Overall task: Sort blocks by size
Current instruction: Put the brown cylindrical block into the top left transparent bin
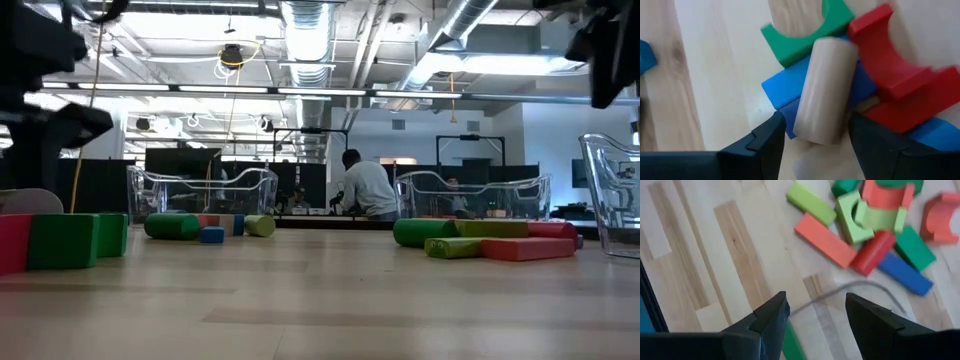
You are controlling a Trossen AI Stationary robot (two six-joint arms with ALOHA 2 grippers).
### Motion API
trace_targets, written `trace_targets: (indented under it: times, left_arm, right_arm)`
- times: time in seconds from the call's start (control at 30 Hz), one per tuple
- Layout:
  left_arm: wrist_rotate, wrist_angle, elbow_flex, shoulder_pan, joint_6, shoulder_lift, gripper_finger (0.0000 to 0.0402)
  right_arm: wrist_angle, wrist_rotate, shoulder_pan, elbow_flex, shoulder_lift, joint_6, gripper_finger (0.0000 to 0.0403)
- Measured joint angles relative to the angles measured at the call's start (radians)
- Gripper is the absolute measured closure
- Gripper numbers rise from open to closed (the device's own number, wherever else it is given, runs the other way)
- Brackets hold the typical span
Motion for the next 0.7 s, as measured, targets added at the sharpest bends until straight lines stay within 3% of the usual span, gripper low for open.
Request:
trace_targets:
  times: [0.23, 0.53, 0.7]
  left_arm:
    - [-0.022, 0.062, -0.001, 0.002, 0.037, 0.065, 0.0203]
    - [-0.026, 0.076, -0.001, 0.002, 0.087, 0.045, 0.0276]
    - [-0.027, 0.070, 0.004, 0.012, 0.112, 0.036, 0.0277]
  right_arm:
    - [0.040, 0.010, -0.013, 0.000, 0.000, -0.048, 0.0173]
    - [0.076, 0.016, -0.013, 0.000, 0.000, -0.087, 0.0173]
    - [0.149, 0.035, -0.013, 0.001, 0.000, -0.151, 0.0173]
